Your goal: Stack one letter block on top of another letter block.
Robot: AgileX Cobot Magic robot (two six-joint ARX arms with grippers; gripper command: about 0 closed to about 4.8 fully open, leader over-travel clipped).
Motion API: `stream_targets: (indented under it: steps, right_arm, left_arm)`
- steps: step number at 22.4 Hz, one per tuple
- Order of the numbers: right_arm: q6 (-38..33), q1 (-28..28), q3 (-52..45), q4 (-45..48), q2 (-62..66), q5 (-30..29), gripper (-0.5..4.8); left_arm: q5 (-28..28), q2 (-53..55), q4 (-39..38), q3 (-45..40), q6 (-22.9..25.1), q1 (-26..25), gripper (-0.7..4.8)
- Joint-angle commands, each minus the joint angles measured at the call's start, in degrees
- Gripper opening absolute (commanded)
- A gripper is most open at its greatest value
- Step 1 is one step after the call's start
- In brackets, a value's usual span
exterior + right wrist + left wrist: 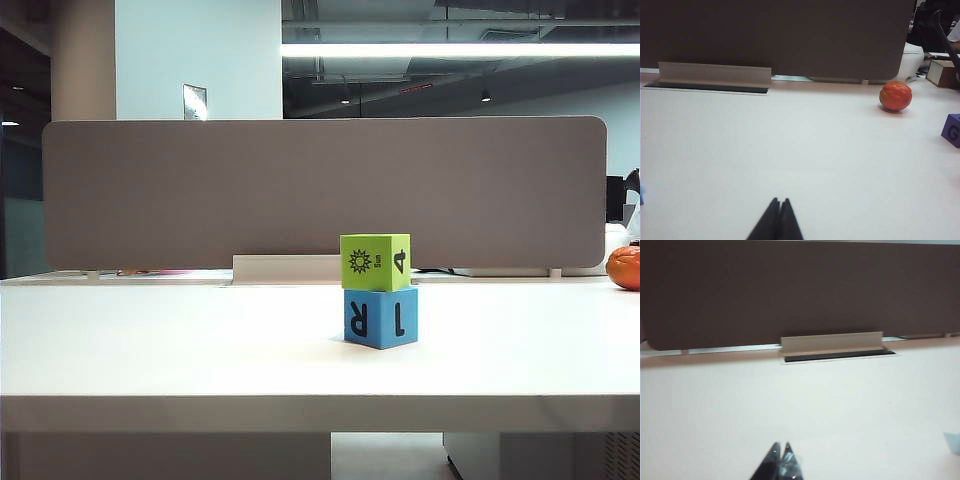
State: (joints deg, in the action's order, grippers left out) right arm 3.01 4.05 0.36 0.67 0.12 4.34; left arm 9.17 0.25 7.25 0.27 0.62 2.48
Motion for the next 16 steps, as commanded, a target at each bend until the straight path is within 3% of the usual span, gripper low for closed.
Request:
stream_targets:
  steps: [1,16]
  right_arm:
    - [0.0,0.0,-0.3,0.9,-0.1,0.0,-0.01]
    - [0.0,-1.0,-0.3,0.9,-0.1,-0.2,-0.01]
  left_arm:
    - [0.0,0.0,0.3,0.2,0.4,0.0,-0.05]
    - [0.0,0.0,0.1,0.2,0.4,0.0,-0.05]
